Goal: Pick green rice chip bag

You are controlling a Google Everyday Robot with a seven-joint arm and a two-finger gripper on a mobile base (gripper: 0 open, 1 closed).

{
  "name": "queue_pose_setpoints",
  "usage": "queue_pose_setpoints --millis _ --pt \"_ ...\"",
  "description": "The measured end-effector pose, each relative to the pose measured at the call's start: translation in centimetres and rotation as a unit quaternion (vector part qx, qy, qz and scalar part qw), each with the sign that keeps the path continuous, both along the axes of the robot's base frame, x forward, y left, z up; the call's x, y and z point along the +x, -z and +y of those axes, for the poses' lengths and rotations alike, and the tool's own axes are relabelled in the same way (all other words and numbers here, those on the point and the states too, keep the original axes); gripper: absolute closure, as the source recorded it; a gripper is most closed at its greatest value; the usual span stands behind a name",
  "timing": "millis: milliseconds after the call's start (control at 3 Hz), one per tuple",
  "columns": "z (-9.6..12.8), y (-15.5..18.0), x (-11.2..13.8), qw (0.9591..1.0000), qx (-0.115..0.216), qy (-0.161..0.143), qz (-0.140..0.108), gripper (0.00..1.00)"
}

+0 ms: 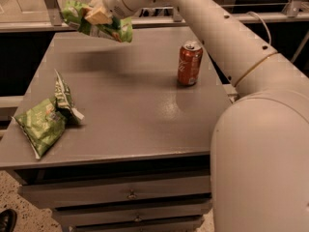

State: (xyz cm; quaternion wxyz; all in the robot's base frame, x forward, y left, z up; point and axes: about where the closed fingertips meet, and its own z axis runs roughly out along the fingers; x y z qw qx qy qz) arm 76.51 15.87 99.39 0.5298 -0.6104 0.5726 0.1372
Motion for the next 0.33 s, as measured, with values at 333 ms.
queue_pose_setpoints --millis 333 --pt "0.34 -0.40 -0.61 0.9999 0.009 -0.012 -0.003 1.00"
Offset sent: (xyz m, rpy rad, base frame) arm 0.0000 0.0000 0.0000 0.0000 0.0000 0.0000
